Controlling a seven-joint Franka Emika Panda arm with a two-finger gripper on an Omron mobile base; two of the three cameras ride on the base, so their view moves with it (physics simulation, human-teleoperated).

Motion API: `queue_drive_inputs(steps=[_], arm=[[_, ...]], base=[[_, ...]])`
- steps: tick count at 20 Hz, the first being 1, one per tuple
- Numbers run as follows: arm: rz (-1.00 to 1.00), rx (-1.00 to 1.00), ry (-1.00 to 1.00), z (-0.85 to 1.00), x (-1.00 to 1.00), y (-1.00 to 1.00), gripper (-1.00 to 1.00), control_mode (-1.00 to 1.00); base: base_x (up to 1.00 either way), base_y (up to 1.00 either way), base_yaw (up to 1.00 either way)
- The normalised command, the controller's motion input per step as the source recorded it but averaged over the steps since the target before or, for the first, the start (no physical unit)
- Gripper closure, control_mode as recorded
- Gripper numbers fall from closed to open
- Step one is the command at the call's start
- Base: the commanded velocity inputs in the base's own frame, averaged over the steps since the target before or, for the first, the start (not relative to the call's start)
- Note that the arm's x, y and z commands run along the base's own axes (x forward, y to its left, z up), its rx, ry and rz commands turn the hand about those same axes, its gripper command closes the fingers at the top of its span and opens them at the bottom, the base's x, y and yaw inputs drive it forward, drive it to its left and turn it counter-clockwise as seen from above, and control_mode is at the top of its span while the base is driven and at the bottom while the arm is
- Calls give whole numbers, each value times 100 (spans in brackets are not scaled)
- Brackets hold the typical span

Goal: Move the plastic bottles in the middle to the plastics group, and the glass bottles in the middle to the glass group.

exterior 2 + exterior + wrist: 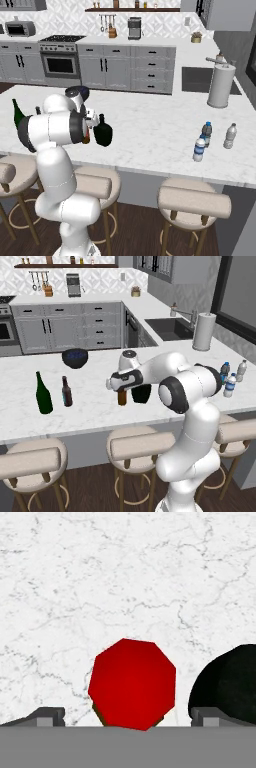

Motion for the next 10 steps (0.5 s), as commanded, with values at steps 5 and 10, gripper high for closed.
queue_drive_inputs(steps=[5, 10], arm=[[0, 0, 0, 0, 5, 0, -100, -100], [0, 0, 0, 0, 3, 0, -100, -100]], base=[[0, 0, 0], [0, 0, 0]])
